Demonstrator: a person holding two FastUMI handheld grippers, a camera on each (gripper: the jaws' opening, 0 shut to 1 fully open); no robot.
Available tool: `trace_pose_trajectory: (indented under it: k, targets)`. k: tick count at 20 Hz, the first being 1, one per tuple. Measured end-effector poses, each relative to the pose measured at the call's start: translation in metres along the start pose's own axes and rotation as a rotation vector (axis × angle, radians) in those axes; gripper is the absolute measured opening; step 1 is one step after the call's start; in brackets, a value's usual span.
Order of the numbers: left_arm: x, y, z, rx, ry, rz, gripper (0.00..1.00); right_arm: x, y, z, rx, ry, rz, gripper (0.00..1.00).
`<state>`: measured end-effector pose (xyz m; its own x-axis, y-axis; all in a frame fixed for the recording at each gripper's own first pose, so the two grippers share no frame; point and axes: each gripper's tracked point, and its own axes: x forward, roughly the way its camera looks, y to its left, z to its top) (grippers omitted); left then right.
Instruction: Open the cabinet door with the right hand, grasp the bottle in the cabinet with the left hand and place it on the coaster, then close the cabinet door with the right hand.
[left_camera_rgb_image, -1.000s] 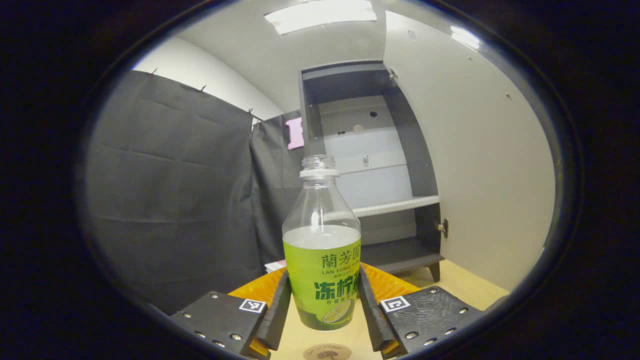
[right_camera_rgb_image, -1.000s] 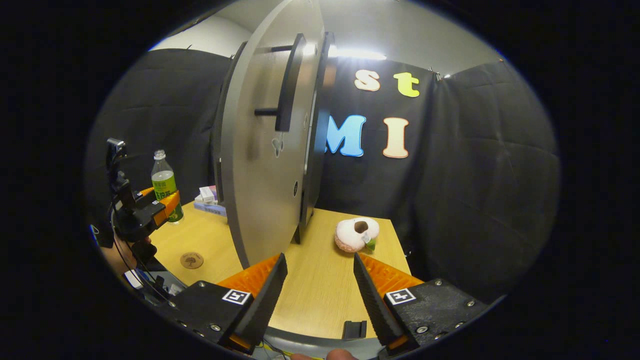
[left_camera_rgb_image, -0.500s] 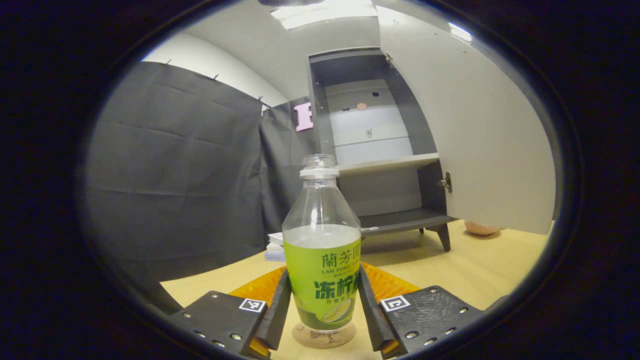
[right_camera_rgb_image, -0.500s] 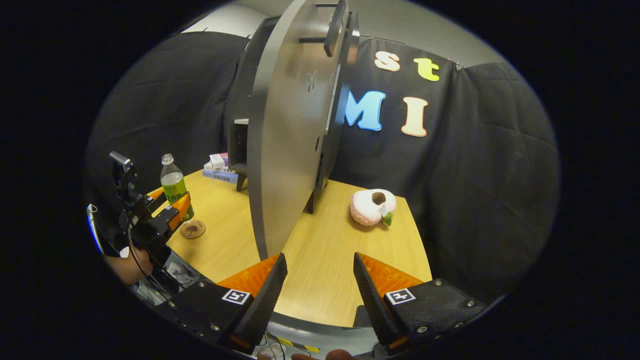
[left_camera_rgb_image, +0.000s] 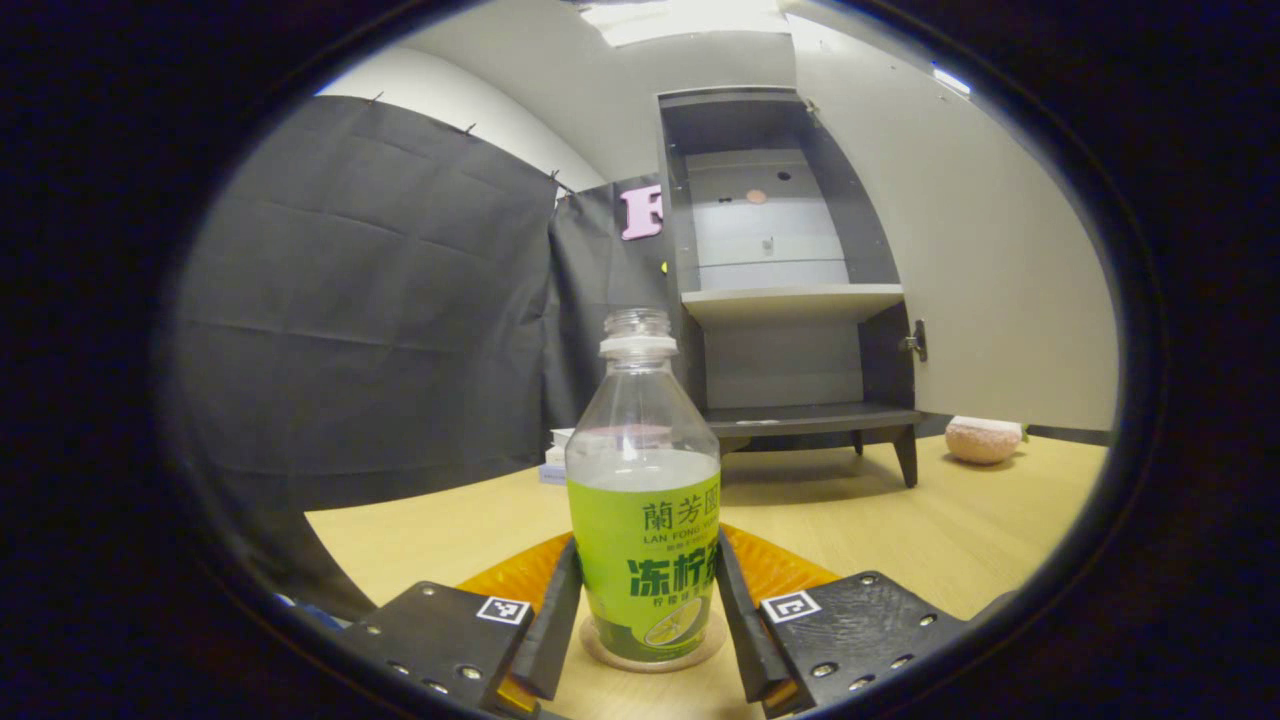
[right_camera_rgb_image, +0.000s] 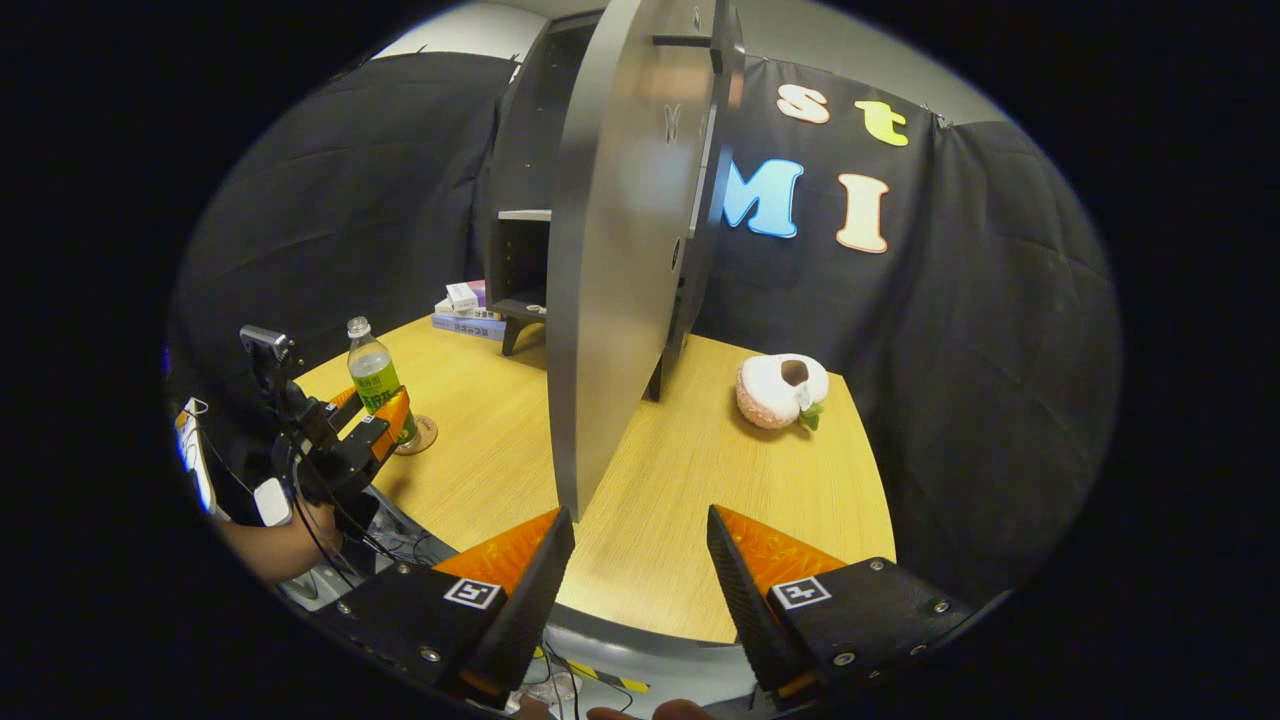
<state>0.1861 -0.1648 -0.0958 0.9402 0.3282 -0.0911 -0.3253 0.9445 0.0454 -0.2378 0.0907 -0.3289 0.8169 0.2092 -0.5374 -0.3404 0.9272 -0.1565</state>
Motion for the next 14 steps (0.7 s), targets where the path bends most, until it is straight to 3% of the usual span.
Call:
trace_pose_trajectory:
  k: [1, 3, 6, 14]
  targets:
    - [0.0, -0.001, -0.001, -0.006, 0.001, 0.001, 0.74, 0.001, 0.001, -0.001, -0.001, 0.003, 0.003, 0.83]
    - [-0.001, -0.007, -0.003, -0.033, 0.013, -0.02, 0.66, 0.001, 0.002, 0.0, -0.005, 0.005, 0.009, 0.83]
    - [-0.001, -0.01, 0.001, -0.047, 0.015, -0.016, 0.77, 0.0, 0.002, 0.003, -0.008, -0.002, 0.015, 0.83]
    - [0.005, -0.008, 0.025, -0.028, -0.051, -0.011, 0.84, -0.01, -0.002, 0.016, 0.073, -0.049, 0.02, 0.83]
